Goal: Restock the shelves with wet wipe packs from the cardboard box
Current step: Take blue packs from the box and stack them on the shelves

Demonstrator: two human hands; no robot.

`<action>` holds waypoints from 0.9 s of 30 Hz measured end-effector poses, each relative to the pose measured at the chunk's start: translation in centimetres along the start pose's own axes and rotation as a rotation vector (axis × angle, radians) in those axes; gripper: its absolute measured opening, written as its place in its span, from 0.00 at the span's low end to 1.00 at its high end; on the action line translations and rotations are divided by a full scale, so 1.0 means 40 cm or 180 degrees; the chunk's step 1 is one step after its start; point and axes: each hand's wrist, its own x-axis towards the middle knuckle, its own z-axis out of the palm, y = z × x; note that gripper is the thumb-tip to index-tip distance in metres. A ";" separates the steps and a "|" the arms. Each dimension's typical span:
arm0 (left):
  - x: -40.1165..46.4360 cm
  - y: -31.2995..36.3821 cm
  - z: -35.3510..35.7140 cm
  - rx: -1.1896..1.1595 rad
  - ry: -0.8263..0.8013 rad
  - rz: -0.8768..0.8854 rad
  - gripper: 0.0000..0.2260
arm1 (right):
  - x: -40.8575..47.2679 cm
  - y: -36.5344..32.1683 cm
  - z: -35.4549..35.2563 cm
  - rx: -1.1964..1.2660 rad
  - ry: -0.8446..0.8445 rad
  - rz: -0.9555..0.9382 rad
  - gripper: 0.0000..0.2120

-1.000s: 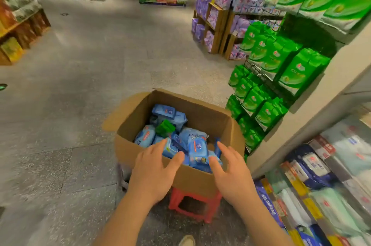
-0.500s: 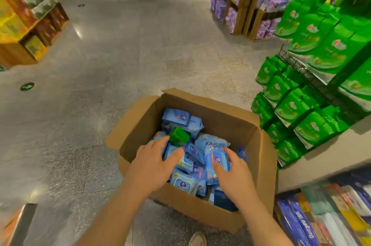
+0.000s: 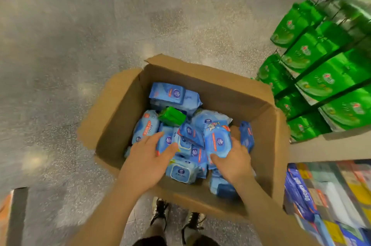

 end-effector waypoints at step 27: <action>0.172 -0.101 0.053 -0.0490 -0.0604 0.0077 0.22 | 0.160 -0.072 0.156 0.0107 0.0447 0.0852 0.62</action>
